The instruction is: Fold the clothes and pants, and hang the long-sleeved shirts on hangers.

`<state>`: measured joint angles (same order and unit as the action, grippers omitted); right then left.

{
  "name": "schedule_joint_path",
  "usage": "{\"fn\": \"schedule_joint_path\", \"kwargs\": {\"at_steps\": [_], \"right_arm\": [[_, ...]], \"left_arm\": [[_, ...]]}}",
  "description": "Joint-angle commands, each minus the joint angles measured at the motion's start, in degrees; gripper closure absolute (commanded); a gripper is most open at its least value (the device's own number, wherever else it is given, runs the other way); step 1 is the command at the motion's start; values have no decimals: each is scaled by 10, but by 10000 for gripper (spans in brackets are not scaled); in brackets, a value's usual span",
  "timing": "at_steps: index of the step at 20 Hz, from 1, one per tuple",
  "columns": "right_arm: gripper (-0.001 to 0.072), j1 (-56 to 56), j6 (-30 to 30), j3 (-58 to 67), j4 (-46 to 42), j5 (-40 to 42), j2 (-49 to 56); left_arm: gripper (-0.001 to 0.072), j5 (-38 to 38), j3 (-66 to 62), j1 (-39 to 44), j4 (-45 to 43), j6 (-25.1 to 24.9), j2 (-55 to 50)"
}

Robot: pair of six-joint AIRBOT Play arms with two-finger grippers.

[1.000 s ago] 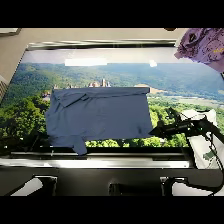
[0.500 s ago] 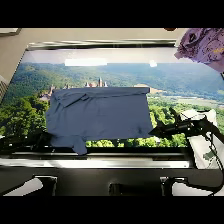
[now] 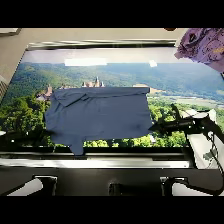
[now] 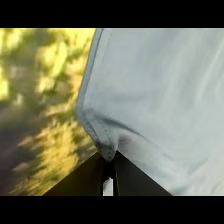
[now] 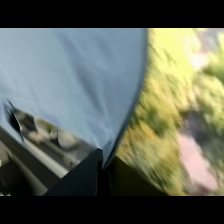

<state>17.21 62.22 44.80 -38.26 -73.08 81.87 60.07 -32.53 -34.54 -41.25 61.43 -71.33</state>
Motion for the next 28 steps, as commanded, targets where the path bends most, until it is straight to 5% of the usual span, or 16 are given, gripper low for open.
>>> {"fn": "schedule_joint_path", "kwargs": {"at_steps": [1,6,12,20,28], "right_arm": [[682,-50,22,66,31,59,-22],[682,-123,148,375,-52,162,-22],[682,-117,224,772,-178,136,-47],[682,-117,261,772,-366,85,-299],[682,-117,329,699,-360,41,-263]], "left_arm": [[690,-9,-76,76,42,19,24],[690,-47,-358,168,30,116,26],[690,10,-734,171,-70,215,58],[689,88,-811,171,-336,334,255],[687,112,-775,171,-360,322,243]]}}
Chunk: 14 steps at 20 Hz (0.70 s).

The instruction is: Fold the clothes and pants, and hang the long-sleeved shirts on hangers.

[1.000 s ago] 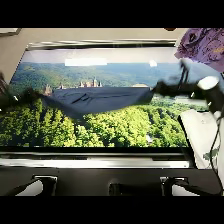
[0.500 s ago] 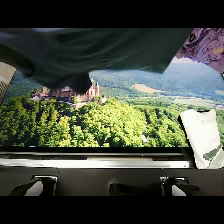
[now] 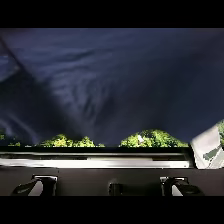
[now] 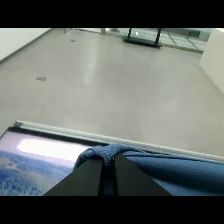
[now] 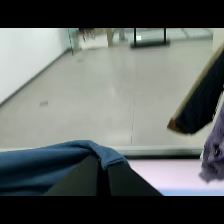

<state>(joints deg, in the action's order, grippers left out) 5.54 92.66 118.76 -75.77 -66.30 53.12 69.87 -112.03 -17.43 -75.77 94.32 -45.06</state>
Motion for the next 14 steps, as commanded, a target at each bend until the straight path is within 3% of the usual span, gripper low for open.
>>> {"fn": "schedule_joint_path", "kwargs": {"at_steps": [1,4,7,14], "right_arm": [[682,-1,27,-67,33,-38,49],[682,-2,27,-140,61,-60,145],[681,-2,24,-184,54,-27,249],[681,-2,-5,-192,56,118,503]], "left_arm": [[688,17,37,0,2,-25,-42],[687,16,102,0,56,-65,-136],[687,-4,151,5,92,-92,-258],[687,-179,160,69,100,-140,-548]]}}
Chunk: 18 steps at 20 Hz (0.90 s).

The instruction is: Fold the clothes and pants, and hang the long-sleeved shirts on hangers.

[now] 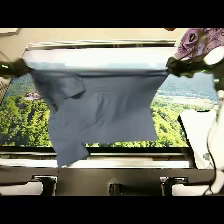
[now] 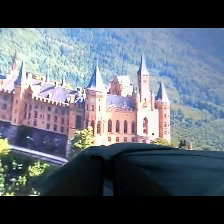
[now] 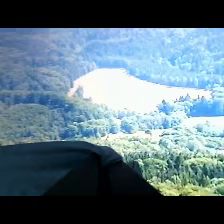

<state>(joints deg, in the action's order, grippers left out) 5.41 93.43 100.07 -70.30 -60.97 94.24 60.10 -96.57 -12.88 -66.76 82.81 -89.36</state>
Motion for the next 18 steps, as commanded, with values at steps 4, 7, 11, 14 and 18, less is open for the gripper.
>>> {"fn": "schedule_joint_path", "kwargs": {"at_steps": [4,7,11,14,18], "right_arm": [[681,0,-13,-5,5,106,144],[681,0,-13,-5,-2,85,148],[681,0,-13,-5,-2,5,148],[681,0,-12,-5,-4,-68,148],[681,0,-6,-5,1,-131,148]], "left_arm": [[687,-115,-8,35,12,-25,-176],[687,-87,-8,32,12,-25,-178],[687,-1,-8,29,4,-25,-178],[687,44,-8,23,-14,-25,-178],[686,76,-8,16,-14,-25,-179]]}}
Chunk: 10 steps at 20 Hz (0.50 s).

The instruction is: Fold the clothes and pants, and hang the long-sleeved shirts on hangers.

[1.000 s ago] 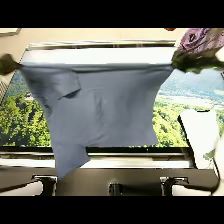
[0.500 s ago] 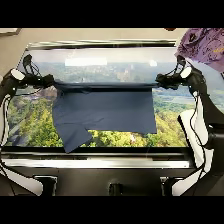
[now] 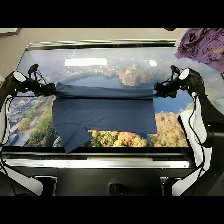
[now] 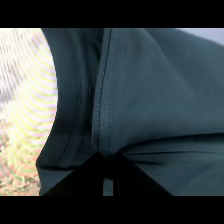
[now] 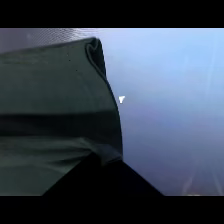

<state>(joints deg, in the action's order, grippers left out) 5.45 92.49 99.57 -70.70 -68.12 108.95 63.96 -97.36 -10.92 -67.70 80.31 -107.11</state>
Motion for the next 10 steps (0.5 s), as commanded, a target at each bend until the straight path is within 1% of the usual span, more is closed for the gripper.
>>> {"fn": "schedule_joint_path", "kwargs": {"at_steps": [1,4,7,10], "right_arm": [[681,-1,6,0,11,-69,0],[681,-9,5,0,10,-83,1],[681,-26,5,0,-6,-85,5],[680,-44,20,0,-24,-88,10]], "left_arm": [[686,48,0,-4,-4,-1,-4],[686,83,1,-4,-4,-5,-15],[686,90,1,-4,-4,-4,-24],[686,97,2,-4,-5,-4,-30]]}}
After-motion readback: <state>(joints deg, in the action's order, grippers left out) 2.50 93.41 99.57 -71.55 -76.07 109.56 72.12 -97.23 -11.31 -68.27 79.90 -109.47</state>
